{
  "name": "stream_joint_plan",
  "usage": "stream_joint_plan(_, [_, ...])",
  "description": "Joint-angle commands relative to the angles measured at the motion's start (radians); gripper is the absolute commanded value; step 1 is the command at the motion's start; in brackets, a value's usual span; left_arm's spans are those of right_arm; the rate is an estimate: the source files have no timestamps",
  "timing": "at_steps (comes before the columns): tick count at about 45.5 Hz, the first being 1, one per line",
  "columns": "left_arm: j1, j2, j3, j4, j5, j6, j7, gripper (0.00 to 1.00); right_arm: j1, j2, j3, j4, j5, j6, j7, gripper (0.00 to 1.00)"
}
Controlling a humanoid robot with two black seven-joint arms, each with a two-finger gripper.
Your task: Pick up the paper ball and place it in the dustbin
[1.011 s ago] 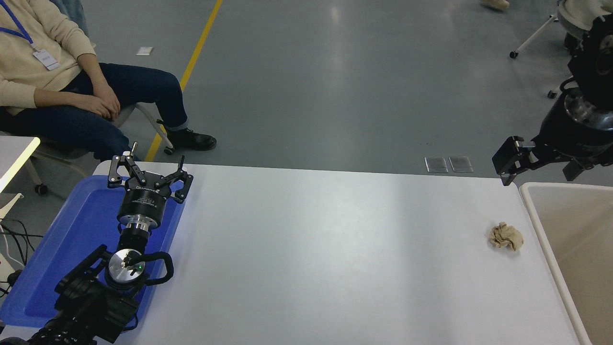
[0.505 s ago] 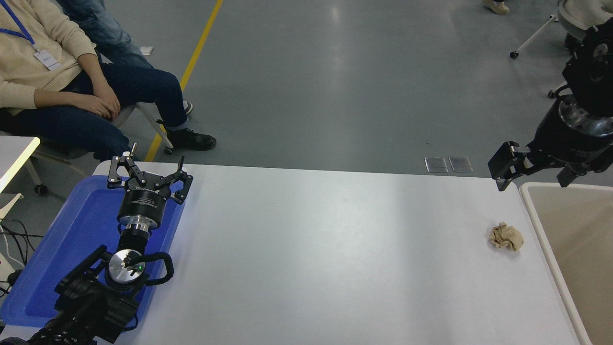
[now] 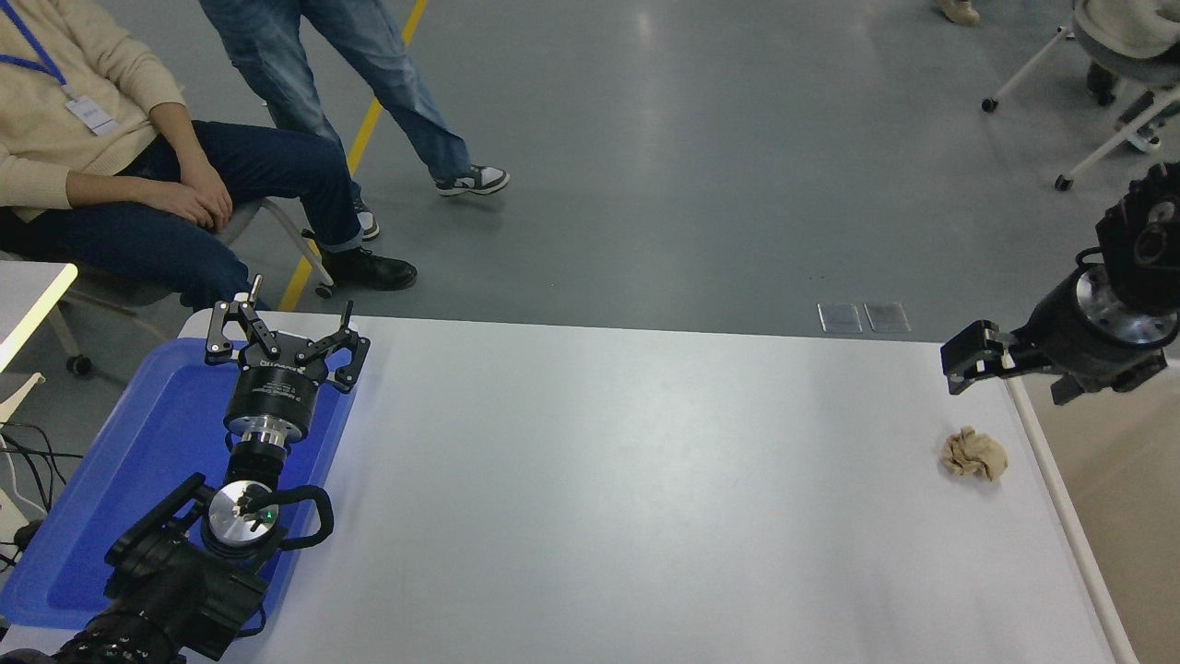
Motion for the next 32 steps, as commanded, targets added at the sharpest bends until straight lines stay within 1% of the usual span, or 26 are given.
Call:
stream_joint_plan(1, [0.0, 0.0, 0.0, 0.0, 0.0, 0.0, -0.001, 1.0, -0.197, -0.039, 0.109, -0.14, -0.072, -0.102, 0.002, 1.0])
stream_joint_plan(4, [0.0, 0.0, 0.0, 0.0, 0.0, 0.0, -0.001, 1.0, -0.242, -0.039, 0.109, -0.161, -0.072, -0.134, 0.002, 1.0])
stream_joint_plan(8, [0.0, 0.0, 0.0, 0.0, 0.0, 0.0, -0.001, 1.0, -0.286, -0.035, 0.109, -0.17, -0.079, -0.137, 0.0, 1.0])
stream_joint_plan(18, [0.0, 0.0, 0.0, 0.0, 0.0, 0.0, -0.001, 1.0, -0.43, 0.011, 0.205, -0.258, -0.152, -0.179, 0.0, 1.0])
stream_joint_plan(26, [0.0, 0.0, 0.0, 0.0, 0.0, 0.0, -0.001, 1.0, -0.622, 0.026, 0.381, -0.433, -0.16, -0.254, 0.002, 1.0])
stream_joint_plan(32, [0.0, 0.0, 0.0, 0.0, 0.0, 0.0, -0.001, 1.0, -0.703, 0.054, 0.429, -0.532, -0.16, -0.282, 0.003, 1.0])
